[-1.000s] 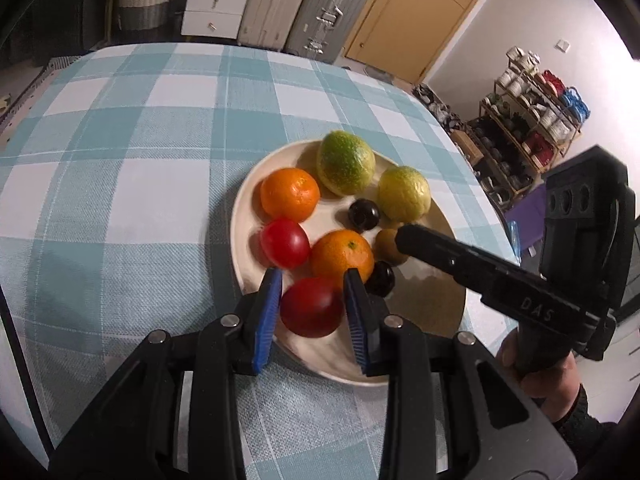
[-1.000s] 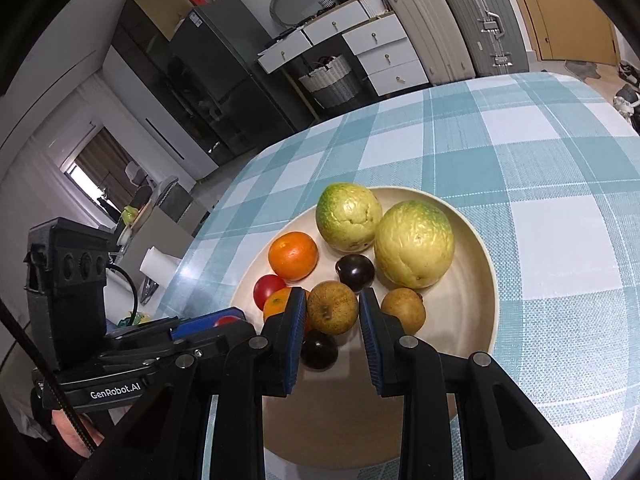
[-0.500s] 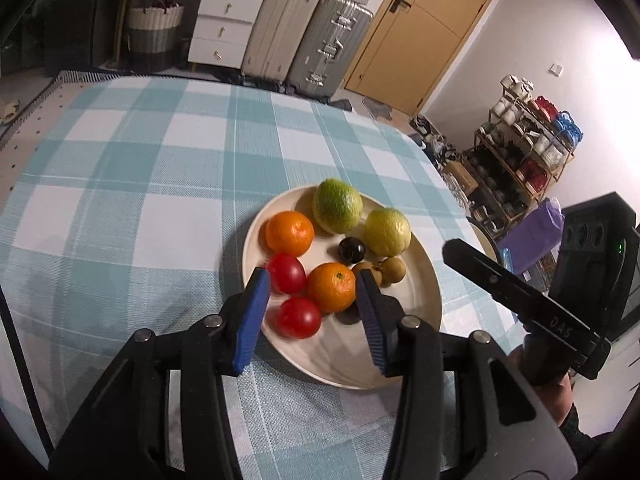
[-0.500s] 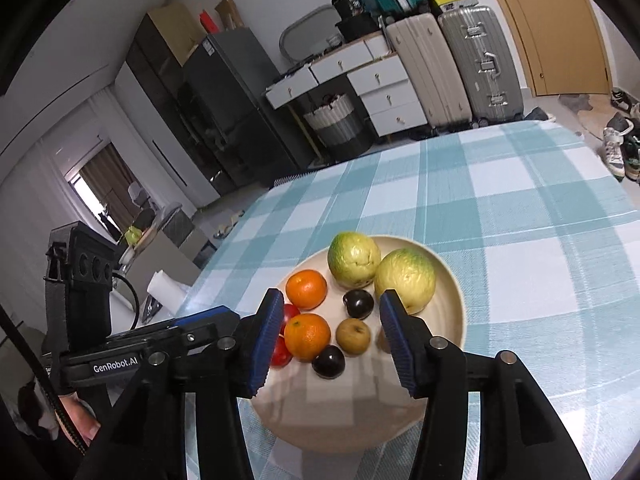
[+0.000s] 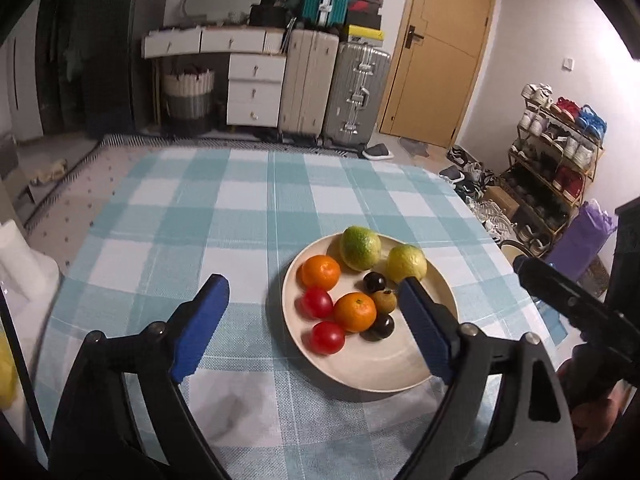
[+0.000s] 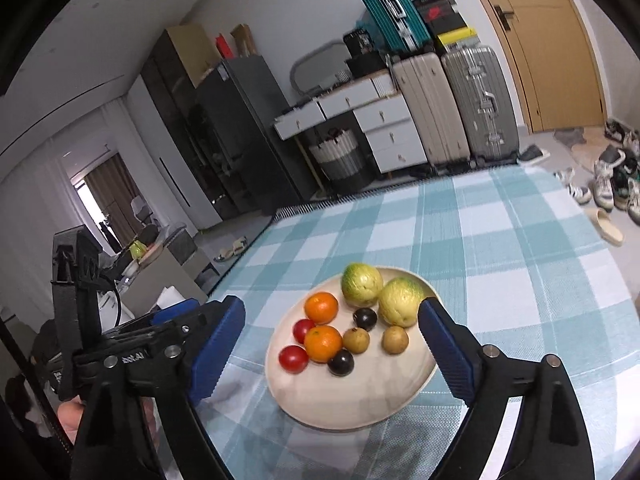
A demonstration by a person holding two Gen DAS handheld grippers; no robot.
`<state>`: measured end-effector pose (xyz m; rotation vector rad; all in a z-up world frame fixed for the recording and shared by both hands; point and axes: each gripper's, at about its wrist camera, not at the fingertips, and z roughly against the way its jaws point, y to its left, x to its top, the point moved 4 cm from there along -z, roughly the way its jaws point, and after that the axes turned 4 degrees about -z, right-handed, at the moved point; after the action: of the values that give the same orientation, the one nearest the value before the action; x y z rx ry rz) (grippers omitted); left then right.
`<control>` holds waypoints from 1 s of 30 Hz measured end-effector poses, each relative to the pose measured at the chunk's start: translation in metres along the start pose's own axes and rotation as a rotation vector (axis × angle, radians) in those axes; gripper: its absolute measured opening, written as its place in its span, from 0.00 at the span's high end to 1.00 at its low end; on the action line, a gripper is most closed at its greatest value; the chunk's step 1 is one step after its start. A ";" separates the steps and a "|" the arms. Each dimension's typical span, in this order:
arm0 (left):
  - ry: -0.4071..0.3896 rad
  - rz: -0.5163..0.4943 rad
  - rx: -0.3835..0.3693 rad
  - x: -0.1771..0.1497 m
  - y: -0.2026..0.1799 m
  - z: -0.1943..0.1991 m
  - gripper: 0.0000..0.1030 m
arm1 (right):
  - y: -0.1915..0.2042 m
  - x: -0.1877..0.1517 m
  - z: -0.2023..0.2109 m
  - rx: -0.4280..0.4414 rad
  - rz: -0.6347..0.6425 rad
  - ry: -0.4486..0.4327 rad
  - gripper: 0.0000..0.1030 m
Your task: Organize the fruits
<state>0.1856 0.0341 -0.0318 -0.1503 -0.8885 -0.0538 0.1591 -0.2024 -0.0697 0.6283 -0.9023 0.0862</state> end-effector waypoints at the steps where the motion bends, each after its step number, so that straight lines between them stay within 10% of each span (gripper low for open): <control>1: -0.005 -0.009 0.007 0.000 -0.002 0.005 0.16 | 0.002 0.000 0.004 -0.002 0.005 -0.012 0.06; 7: -0.086 -0.013 0.066 -0.003 -0.004 0.031 0.01 | 0.013 -0.001 0.027 -0.006 0.036 -0.069 0.02; 30: -0.422 -0.101 0.142 -0.030 -0.020 0.104 0.01 | 0.049 -0.036 0.085 -0.108 0.251 -0.278 0.00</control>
<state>0.0841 0.0294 0.0114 0.0187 -1.3171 -0.0534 0.0611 -0.2020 -0.0352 0.4294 -1.2446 0.1776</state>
